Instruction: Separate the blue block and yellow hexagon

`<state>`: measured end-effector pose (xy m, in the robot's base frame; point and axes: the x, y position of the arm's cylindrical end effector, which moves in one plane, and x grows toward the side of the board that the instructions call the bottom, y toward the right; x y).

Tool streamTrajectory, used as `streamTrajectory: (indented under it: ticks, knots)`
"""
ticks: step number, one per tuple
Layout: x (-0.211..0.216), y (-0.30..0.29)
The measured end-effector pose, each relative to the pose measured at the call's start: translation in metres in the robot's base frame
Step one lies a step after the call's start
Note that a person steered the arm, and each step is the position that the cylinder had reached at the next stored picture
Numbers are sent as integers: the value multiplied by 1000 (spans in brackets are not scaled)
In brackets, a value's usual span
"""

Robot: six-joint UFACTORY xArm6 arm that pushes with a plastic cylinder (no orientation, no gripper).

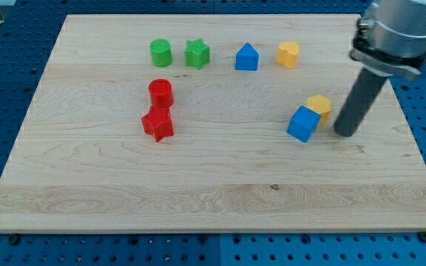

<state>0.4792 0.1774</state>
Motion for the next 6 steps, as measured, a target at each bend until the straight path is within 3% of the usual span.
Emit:
streamTrajectory:
  ticks: [2,6]
  knots:
    - [-45,-15]
    - [-57,30]
